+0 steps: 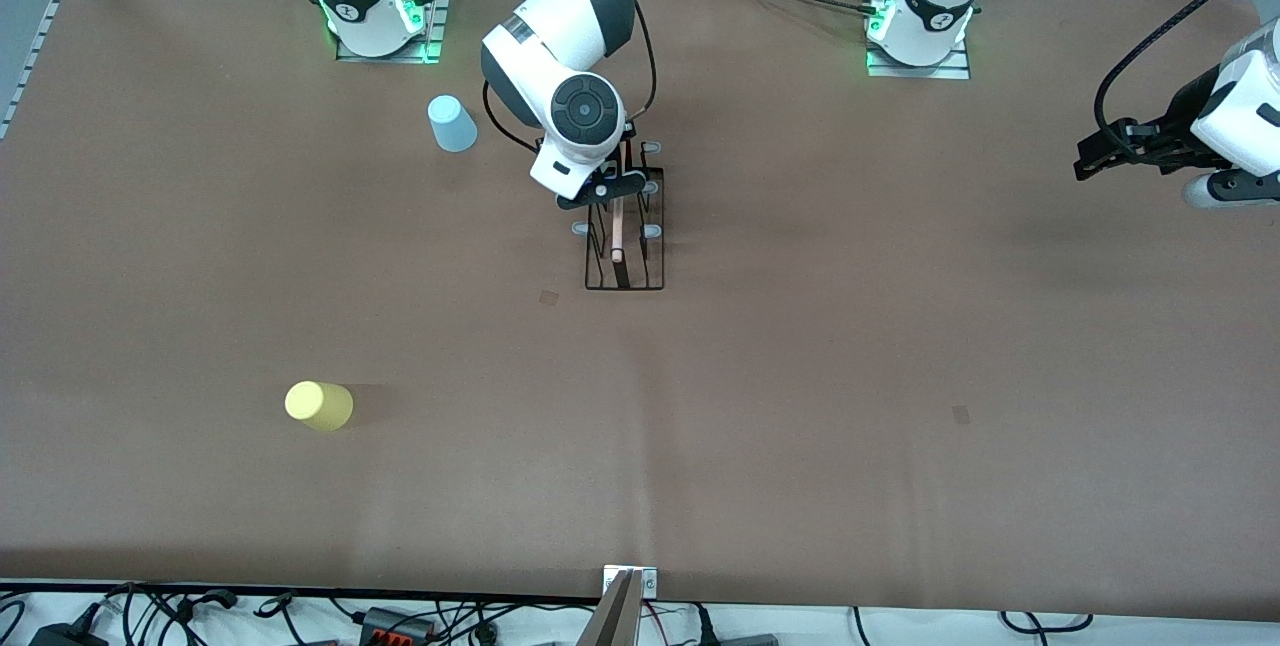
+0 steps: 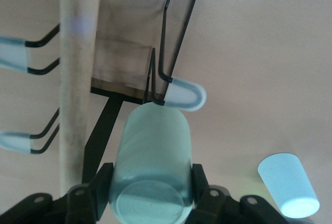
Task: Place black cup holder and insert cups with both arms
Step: 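Hang the teal cup on a peg with the right gripper while the left gripper withdraws, then release the teal cup and move the right gripper to the yellow cup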
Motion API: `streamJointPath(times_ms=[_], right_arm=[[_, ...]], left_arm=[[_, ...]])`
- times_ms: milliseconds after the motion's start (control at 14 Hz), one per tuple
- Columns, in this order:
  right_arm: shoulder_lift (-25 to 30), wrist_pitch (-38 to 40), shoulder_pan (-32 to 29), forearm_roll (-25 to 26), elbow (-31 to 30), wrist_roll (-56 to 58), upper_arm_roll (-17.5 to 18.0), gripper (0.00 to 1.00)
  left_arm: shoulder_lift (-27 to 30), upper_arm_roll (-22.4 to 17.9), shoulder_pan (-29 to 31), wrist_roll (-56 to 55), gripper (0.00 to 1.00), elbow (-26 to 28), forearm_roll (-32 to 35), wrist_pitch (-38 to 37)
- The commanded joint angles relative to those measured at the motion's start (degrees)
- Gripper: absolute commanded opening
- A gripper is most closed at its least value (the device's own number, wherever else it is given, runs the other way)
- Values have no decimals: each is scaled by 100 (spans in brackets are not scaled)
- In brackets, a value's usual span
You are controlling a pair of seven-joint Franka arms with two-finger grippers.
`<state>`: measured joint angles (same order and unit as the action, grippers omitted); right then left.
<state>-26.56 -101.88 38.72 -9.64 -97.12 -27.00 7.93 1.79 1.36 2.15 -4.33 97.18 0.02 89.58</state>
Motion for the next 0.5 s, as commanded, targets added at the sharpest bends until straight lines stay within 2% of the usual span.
streamJointPath(times_ms=[0,71,142,427], right_arm=[[55,-157,83,-11,-140,-234,-54,51],[55,-157,92,-11,-140,-418,-54,95],[55,-139,84,-11,-123,-533,-54,100],[405,193,-13,-37,0,-569,-107,100]], left_arm=[[32,-57,-57,-59,100,-50,-81,-63],[32,-65,-57,-59,100,-93,-81,-73],[32,-66,-57,-42,100,-111,-81,-73],[32,-57,-65,-50,100,-111,-81,-152]])
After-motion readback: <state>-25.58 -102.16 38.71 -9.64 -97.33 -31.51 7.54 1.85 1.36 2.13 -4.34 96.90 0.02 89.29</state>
